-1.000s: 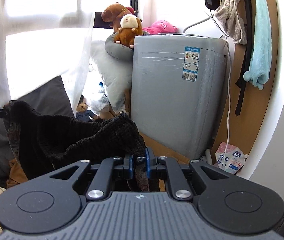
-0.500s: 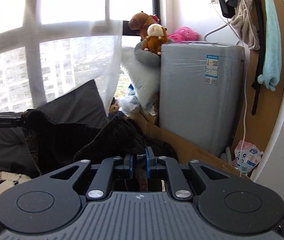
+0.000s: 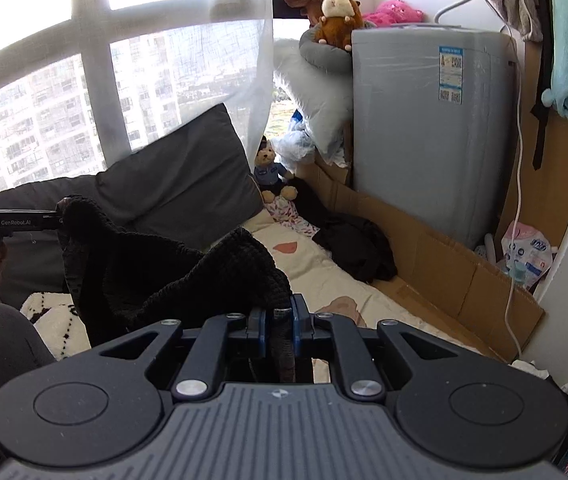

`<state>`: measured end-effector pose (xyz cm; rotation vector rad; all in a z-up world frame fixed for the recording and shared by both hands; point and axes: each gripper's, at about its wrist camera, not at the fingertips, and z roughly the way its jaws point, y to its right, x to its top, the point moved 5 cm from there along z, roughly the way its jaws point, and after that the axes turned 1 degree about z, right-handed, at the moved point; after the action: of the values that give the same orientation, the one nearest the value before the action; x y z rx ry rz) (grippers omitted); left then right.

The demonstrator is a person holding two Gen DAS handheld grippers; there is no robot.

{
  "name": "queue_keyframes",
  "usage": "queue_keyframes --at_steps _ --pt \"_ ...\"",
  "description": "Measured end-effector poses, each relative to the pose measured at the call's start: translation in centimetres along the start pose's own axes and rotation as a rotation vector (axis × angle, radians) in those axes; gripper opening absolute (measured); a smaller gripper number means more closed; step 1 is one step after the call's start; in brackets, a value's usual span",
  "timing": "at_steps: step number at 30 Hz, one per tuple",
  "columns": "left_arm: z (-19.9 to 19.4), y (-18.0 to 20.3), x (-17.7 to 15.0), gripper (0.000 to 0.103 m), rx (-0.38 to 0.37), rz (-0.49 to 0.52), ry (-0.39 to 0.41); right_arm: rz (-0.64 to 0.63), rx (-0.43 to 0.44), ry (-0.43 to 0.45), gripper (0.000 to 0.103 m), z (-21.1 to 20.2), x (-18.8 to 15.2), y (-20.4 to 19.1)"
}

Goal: Fold clothes

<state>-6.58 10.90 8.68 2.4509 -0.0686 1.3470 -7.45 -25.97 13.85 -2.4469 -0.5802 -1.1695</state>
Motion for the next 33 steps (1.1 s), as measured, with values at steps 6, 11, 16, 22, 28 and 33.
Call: queue_keyframes --at_steps 6,11,16,22,28,33 --pt "5.4 -1.3 -0.7 0.005 0.018 0.016 -0.045 0.035 -0.026 -0.051 0.013 5.9 -2.1 3.1" --pt "10.0 -2.5 -0.4 0.005 0.036 0.037 -0.074 0.052 -0.055 -0.085 0.013 10.5 -2.4 5.6" --pt "14.0 -3.9 -0.6 0.005 0.046 0.031 -0.117 0.055 -0.074 -0.12 0.013 14.4 -2.6 7.8" --pt "18.8 -5.4 -1.5 0.005 0.061 0.023 -0.179 0.074 -0.091 -0.156 0.013 19.2 -3.1 10.3" --pt "23.8 -6.4 -2.3 0.005 0.064 0.073 -0.261 0.083 -0.125 -0.215 0.013 24.0 -3.6 12.3" --pt "26.2 -6.7 -2.7 0.005 0.079 0.129 -0.32 0.108 -0.155 -0.252 0.013 27.4 -4.3 14.1"
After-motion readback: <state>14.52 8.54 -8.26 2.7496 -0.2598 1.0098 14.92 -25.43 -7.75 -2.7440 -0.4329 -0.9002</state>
